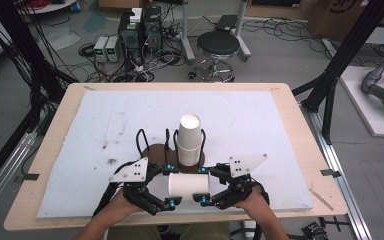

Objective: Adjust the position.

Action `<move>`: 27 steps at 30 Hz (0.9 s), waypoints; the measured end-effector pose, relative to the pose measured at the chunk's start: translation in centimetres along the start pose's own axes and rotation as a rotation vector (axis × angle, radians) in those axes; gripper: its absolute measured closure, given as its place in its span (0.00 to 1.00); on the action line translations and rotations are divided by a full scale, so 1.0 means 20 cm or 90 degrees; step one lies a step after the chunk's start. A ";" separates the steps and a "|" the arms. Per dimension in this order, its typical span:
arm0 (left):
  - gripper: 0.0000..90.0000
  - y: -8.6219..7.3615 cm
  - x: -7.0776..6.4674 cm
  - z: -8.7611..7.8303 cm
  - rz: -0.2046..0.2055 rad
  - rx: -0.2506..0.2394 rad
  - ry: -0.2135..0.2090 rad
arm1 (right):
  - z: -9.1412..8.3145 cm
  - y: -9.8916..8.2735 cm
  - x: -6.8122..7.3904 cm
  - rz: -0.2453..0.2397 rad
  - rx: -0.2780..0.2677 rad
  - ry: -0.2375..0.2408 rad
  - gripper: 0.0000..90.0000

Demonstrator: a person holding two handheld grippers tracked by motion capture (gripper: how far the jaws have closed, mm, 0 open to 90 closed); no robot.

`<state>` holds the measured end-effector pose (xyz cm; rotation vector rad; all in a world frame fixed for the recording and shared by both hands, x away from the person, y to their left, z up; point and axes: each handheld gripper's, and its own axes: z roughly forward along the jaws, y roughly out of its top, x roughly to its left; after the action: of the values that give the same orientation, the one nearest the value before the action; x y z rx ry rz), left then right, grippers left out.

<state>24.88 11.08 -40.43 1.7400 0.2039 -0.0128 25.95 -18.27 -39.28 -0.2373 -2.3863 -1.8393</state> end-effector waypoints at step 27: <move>0.33 0.01 0.00 -0.01 0.016 0.011 -0.015 | 0.01 -0.02 -0.01 0.017 0.019 0.013 0.40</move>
<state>24.83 11.22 -40.24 1.7582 0.1638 -0.0168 26.08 -18.23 -39.65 -0.2446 -2.3839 -1.7852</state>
